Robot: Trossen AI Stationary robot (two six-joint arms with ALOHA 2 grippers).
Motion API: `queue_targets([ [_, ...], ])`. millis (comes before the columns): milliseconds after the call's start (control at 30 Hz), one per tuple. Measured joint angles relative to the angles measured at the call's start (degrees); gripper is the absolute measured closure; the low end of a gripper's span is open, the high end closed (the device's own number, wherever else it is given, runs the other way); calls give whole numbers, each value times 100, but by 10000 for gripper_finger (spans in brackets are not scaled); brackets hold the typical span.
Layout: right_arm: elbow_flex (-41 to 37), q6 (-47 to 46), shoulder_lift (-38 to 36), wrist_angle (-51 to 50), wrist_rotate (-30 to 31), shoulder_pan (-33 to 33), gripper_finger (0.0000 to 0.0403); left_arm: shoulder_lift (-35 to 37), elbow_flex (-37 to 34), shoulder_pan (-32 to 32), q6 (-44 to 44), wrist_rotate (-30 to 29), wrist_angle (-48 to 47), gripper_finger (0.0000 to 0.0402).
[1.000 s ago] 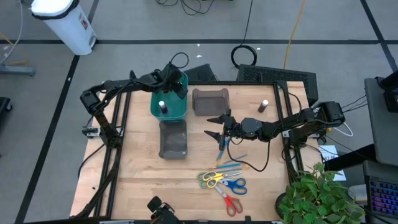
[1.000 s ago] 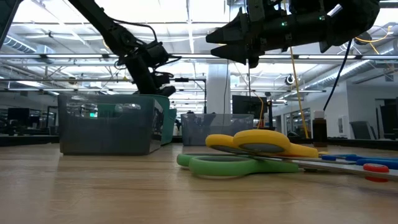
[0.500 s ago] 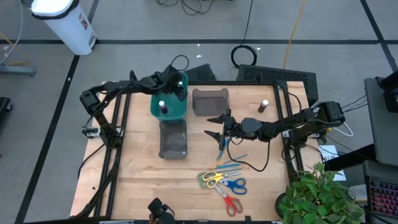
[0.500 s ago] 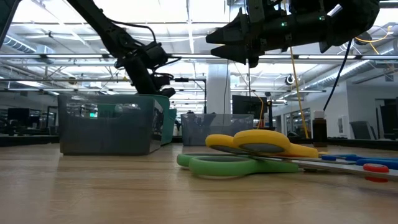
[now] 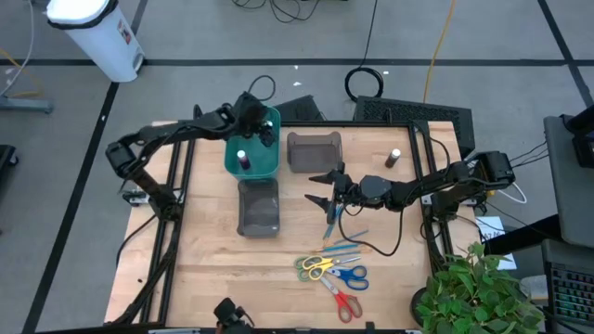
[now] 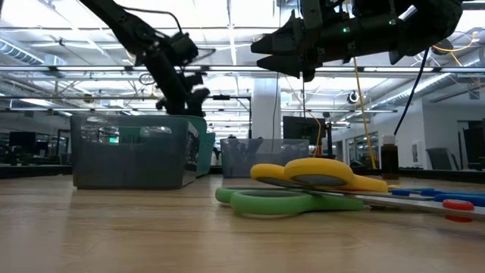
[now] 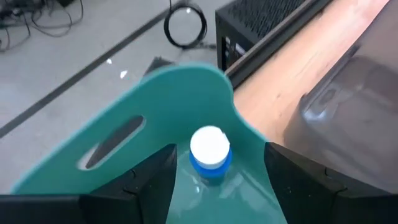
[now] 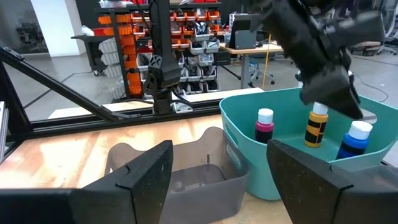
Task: Pick & Place Paint Supplies
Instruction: Put the black paint bottle into the blue bin
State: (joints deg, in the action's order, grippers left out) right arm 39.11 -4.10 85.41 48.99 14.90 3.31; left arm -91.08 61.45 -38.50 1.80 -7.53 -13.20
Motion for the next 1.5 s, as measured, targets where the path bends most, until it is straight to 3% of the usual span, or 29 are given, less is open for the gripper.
queue_targets([
  [333, 0, 87, 0, 0, 0, 0, 151, 1630, 4, 88, -6, 23, -1039, 151],
  [600, 4, 186, -408, -782, 0, 1, 151, 3168, -9, 809, -211, 724, -1963, 151],
  [800, 4, -62, -1148, -1899, 2, 13, 151, 4327, -708, 1686, -363, 767, -1792, 151],
  [1000, 4, -381, -1962, -3100, 10, 13, 151, 5481, -1645, 2161, -212, 771, -1626, 151],
  [1333, 4, -2919, -2498, -6878, 1649, -74, 151, 6475, -2812, 2611, 199, 767, -1255, 151],
  [1500, -47, -4065, -2466, -8129, 1821, -387, 151, 6485, -2949, 2627, 183, 754, -1115, 151],
])
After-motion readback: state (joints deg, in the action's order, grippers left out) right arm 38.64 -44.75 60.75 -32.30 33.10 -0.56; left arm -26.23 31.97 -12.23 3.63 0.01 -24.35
